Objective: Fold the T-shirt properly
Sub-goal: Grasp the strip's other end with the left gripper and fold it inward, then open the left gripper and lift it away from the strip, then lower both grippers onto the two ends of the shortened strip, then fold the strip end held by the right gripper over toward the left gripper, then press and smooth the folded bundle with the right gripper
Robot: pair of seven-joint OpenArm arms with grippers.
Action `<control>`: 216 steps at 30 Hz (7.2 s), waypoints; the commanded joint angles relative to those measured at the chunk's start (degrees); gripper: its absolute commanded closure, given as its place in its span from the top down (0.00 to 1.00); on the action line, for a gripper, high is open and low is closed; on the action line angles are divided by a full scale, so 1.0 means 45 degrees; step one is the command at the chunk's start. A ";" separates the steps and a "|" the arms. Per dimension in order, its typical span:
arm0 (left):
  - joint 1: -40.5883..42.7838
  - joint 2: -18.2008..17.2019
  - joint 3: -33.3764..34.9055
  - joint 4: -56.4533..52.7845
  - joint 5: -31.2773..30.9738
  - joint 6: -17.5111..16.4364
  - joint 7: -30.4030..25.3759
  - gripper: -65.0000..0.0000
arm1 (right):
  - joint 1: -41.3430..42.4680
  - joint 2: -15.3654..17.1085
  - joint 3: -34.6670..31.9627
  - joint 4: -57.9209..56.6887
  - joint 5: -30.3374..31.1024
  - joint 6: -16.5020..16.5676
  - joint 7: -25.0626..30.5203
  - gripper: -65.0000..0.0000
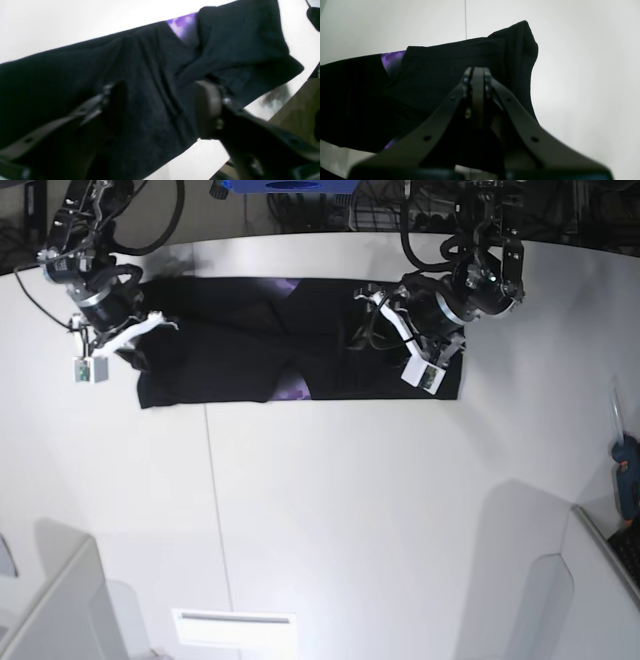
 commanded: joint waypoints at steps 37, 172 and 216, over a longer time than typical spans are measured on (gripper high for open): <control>0.1011 -0.1506 -0.8335 -0.2410 -0.0121 -0.2610 -0.0400 0.00 | 0.2855 0.0735 0.2518 -0.3667 0.3284 0.0028 -0.5100 0.61; 0.0855 -0.2190 -0.6948 -0.2567 -0.0160 -0.1614 0.0597 0.00 | 0.3695 -0.0203 -0.9653 -0.1850 0.3264 -0.6673 0.0585 0.00; 0.0874 -0.3186 -0.8843 -0.2664 -0.0219 -0.1614 0.0597 0.00 | 0.5258 -0.0340 -1.2779 -0.3550 0.3303 -0.6712 0.0487 0.55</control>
